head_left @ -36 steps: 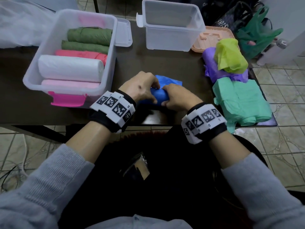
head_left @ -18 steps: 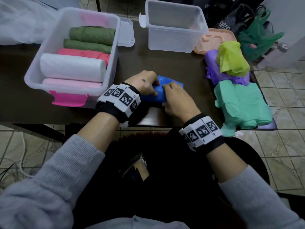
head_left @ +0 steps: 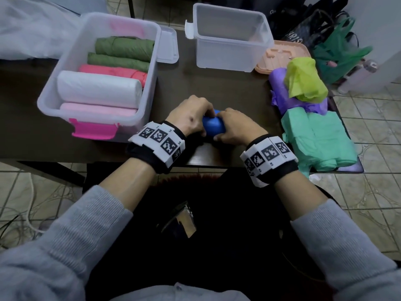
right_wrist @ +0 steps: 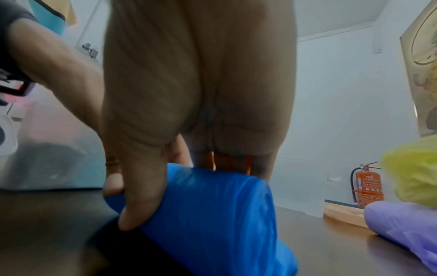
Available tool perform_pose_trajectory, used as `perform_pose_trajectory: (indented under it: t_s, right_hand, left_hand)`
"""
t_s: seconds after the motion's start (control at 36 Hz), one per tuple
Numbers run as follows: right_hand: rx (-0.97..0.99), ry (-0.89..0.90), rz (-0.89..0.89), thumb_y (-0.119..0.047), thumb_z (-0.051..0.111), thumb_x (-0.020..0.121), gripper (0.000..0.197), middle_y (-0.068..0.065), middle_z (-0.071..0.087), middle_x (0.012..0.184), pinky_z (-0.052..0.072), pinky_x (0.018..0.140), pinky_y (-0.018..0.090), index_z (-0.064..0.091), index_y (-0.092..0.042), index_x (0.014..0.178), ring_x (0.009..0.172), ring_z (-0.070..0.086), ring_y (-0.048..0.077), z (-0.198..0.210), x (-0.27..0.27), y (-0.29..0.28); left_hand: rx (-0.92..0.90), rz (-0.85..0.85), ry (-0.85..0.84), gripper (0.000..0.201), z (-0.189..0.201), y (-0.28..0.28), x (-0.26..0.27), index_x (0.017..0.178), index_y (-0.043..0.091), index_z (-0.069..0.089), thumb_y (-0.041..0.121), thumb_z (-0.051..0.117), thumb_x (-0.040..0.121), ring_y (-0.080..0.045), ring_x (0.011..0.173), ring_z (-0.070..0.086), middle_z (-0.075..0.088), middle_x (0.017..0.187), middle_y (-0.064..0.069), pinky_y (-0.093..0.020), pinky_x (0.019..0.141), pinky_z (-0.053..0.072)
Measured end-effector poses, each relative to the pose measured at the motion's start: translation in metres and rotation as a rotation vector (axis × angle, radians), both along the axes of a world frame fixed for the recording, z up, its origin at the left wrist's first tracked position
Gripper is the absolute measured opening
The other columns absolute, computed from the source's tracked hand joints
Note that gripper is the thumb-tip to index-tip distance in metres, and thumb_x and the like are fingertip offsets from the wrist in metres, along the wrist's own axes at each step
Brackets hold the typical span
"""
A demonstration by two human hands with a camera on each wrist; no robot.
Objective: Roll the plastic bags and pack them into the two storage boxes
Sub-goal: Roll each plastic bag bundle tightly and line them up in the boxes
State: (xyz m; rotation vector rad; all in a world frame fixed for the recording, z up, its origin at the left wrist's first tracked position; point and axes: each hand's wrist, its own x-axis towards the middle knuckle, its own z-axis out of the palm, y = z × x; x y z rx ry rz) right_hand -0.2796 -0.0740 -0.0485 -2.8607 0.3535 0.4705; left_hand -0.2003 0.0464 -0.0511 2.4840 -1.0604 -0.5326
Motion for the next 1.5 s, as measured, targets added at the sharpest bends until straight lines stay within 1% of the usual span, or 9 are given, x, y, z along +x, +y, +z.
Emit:
perform_pose_trajectory:
  t_s: [0.08,0.28,0.47,0.72,0.97,1.17,1.31,1.42,1.5]
  right_hand:
    - [0.040,0.024,-0.001,-0.033,0.077,0.072,0.052,0.009,0.055,0.108,0.040,0.078,0.030,0.059,-0.010,0.115,0.093,0.051,0.022,0.003,-0.002,-0.002]
    - [0.107,0.172,-0.081,-0.055,0.083,0.056,0.073,0.005,0.038,0.126,0.038,0.093,0.035,0.051,-0.023,0.114,0.116,0.040,0.023,0.010,-0.002,-0.010]
    - [0.132,0.246,-0.176,-0.075,0.076,0.034,0.125,0.006,0.044,0.134,0.043,0.099,0.043,0.029,-0.025,0.139,0.117,0.047,0.025,0.002,-0.001,-0.010]
    - [0.119,0.090,-0.060,-0.067,0.070,0.064,0.065,0.001,0.037,0.100,0.038,0.085,0.034,0.042,-0.021,0.100,0.099,0.034,0.018,-0.007,-0.014,-0.005]
    - [-0.014,-0.134,-0.046,-0.068,0.047,0.083,0.069,0.009,0.051,0.116,0.042,0.087,0.039,0.047,-0.011,0.123,0.108,0.047,0.026,-0.022,-0.037,0.016]
    - [-0.003,-0.236,-0.004,-0.063,0.053,0.082,0.071,0.004,0.054,0.121,0.043,0.087,0.038,0.040,-0.019,0.136,0.111,0.049,0.023,-0.026,-0.045,0.022]
    - [0.236,-0.333,-0.123,-0.053,0.062,0.082,0.058,0.004,0.058,0.116,0.043,0.085,0.035,0.050,-0.018,0.127,0.108,0.054,0.022,-0.027,-0.035,0.023]
    - [0.416,-0.531,-0.225,-0.048,0.066,0.082,0.051,0.001,0.062,0.109,0.036,0.075,0.021,0.056,-0.015,0.118,0.099,0.057,0.015,-0.011,-0.012,0.030]
    - [0.478,-0.607,-0.216,-0.049,0.065,0.083,0.045,0.001,0.060,0.100,0.037,0.069,0.023,0.058,-0.013,0.108,0.088,0.055,0.014,0.013,0.013,0.038]
  left_hand:
    - [0.016,-0.023,0.024,0.060,0.003,0.002,0.000,0.110,0.025,0.068,0.007,0.085,0.055,-0.022,0.101,0.062,0.067,0.109,-0.002,-0.038,0.088,0.052]
    - [0.038,-0.067,0.067,0.059,0.007,0.004,-0.003,0.108,0.023,0.070,0.005,0.087,0.054,-0.019,0.099,0.063,0.069,0.106,0.000,-0.038,0.087,0.053]
    - [0.044,-0.072,0.070,0.059,0.009,0.005,-0.004,0.110,0.023,0.070,0.007,0.087,0.056,-0.019,0.102,0.062,0.068,0.109,0.000,-0.039,0.089,0.052]
    - [0.047,-0.069,0.074,0.058,0.010,0.005,-0.004,0.110,0.023,0.070,0.006,0.087,0.057,-0.019,0.103,0.062,0.068,0.110,0.000,-0.037,0.090,0.052]
    - [0.047,-0.091,0.094,0.058,0.015,0.006,-0.003,0.108,0.025,0.071,0.005,0.087,0.056,-0.017,0.100,0.061,0.069,0.106,0.001,-0.033,0.089,0.052]
    - [-0.022,-0.135,0.107,0.056,0.013,0.021,-0.001,0.115,0.021,0.068,0.008,0.084,0.062,-0.010,0.095,0.060,0.070,0.109,0.000,-0.021,0.084,0.046]
    - [-0.435,-0.046,0.137,0.044,0.029,0.041,-0.003,0.121,0.019,0.064,0.014,0.073,0.079,-0.003,0.114,0.056,0.065,0.121,0.004,-0.013,0.097,0.040]
    - [-0.806,0.125,0.066,0.031,0.058,0.067,0.001,0.115,0.017,0.065,0.011,0.066,0.084,0.016,0.095,0.056,0.062,0.106,0.017,-0.006,0.089,0.042]
    - [-0.833,0.319,-0.142,0.029,0.077,0.094,0.016,0.117,0.019,0.063,0.020,0.061,0.089,0.005,0.100,0.059,0.061,0.109,0.017,-0.007,0.088,0.044]
